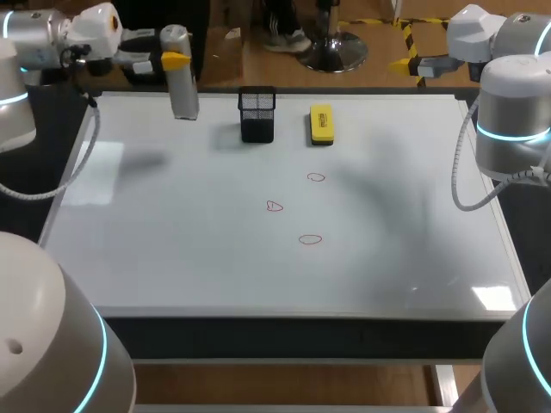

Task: Pick up the inspection probe, press it on each red-marked spot on the whiteboard one by one, put down the probe, pick up the eraser, and wipe off all the red marks.

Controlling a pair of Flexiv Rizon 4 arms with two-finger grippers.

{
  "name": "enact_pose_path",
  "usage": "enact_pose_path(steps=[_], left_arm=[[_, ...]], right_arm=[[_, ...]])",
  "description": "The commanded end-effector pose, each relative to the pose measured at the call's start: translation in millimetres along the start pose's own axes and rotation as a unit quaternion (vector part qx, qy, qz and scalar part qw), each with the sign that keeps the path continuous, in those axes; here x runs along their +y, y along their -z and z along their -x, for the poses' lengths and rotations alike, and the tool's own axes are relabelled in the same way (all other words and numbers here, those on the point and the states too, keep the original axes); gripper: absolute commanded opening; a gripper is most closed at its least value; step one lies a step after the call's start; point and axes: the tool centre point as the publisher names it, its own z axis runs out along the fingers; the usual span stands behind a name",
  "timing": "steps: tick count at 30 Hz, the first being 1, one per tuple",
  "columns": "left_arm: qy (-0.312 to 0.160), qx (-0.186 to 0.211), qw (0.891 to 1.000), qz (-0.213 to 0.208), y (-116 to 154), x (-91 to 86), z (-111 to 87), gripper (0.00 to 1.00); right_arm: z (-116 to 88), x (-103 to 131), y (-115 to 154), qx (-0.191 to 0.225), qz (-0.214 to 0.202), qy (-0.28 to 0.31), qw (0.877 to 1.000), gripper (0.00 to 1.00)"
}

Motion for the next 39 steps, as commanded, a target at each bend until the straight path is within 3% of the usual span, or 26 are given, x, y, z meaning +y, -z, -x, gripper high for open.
enact_pose_path(steps=[1,13,32,35,39], left_arm=[[-0.001,-0.003,1.0,-0.007,6,9.6,-2.5,0.0],[0.0,-0.008,1.0,0.0,15,28.1,-5.2,0.0],[0.0,-0.008,1.0,0.0,15,28.1,-5.2,0.0],[0.0,-0.008,1.0,0.0,15,28.1,-5.2,0.0],[0.0,-0.008,1.0,0.0,15,28.1,-5.2,0.0]], right_arm=[[0,0,0,0.0,0.0,0.0,1.0,1.0],[0,0,0,0.0,0.0,0.0,1.0,1.0],[0,0,0,0.0,0.0,0.0,1.0,1.0],[-2,-8,-13,0.085,-0.047,0.035,0.995,1.0],[-11,-18,-27,0.185,-0.12,0.084,0.972,1.0]])
